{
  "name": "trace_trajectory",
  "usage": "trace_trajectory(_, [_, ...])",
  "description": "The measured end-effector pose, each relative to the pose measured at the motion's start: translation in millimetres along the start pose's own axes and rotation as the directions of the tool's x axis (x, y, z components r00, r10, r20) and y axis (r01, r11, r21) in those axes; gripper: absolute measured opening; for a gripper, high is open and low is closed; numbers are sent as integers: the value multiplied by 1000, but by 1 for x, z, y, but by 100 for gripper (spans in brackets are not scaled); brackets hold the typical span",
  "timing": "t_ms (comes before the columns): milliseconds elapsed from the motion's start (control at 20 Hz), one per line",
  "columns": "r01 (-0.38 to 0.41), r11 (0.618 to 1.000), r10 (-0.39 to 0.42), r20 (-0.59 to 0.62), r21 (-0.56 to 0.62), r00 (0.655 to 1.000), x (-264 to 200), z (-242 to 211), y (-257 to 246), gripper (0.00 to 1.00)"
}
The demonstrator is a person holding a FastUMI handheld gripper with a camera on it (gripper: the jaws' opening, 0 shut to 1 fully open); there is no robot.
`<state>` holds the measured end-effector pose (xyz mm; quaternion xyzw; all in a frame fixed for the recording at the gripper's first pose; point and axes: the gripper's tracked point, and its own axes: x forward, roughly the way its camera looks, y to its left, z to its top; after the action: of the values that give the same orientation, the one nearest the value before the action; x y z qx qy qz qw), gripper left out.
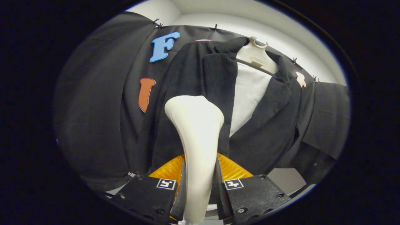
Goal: Iron the clothes twice with a garment steamer, once on the left side and once on the right side.
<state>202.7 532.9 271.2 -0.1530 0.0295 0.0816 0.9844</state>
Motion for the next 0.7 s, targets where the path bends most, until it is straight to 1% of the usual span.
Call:
trace_trajectory(250, [0,1000,-1,-31,-27,1000,-3,-34,9,43])
trace_trajectory(400, [-22,1000,20,-88,-20,996,-1,-64,16,43])
trace_trajectory(700, [-31,999,26,-142,-36,990,4,-109,24,43])
